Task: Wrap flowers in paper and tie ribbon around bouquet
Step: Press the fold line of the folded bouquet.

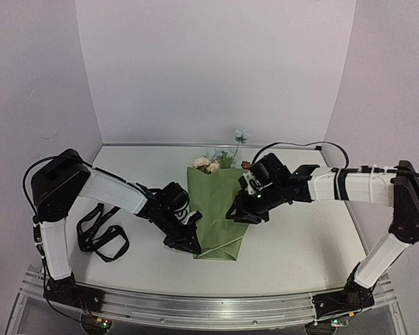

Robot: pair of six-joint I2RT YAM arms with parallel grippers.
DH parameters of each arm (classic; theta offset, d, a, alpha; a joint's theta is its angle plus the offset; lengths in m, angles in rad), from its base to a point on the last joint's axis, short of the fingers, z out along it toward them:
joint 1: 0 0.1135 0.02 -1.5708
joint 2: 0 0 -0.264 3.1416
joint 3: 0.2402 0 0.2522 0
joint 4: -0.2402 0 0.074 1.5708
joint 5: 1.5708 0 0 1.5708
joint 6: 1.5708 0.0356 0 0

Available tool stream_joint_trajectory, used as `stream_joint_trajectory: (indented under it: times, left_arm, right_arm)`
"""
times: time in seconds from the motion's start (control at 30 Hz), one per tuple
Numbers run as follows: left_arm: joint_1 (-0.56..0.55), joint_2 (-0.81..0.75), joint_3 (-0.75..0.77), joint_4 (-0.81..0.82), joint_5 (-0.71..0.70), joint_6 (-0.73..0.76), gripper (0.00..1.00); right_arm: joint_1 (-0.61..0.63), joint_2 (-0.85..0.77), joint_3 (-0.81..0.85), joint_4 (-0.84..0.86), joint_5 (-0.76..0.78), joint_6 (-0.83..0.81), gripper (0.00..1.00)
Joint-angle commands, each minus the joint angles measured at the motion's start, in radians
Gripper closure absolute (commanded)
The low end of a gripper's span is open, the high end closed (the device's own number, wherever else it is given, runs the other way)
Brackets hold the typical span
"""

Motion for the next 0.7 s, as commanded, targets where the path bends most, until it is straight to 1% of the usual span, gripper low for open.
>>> stream_joint_trajectory:
  times: [0.0,0.17,0.27,0.67]
  left_arm:
    - [-0.006,-0.010,-0.010,0.021,-0.012,-0.007,0.91]
    - [-0.006,-0.013,-0.011,0.022,-0.011,-0.005,0.91]
    - [-0.006,-0.014,-0.007,0.019,-0.012,-0.002,0.91]
    - [-0.005,-0.008,-0.001,0.026,0.003,-0.003,0.91]
  right_arm:
    - [0.027,0.112,0.009,0.192,-0.086,0.116,0.74]
    - [0.059,0.194,0.023,0.257,-0.097,0.158,0.78]
    - [0.071,0.226,0.003,0.283,-0.090,0.171,0.79]
    - [0.085,0.262,-0.093,0.320,-0.058,0.158,0.81]
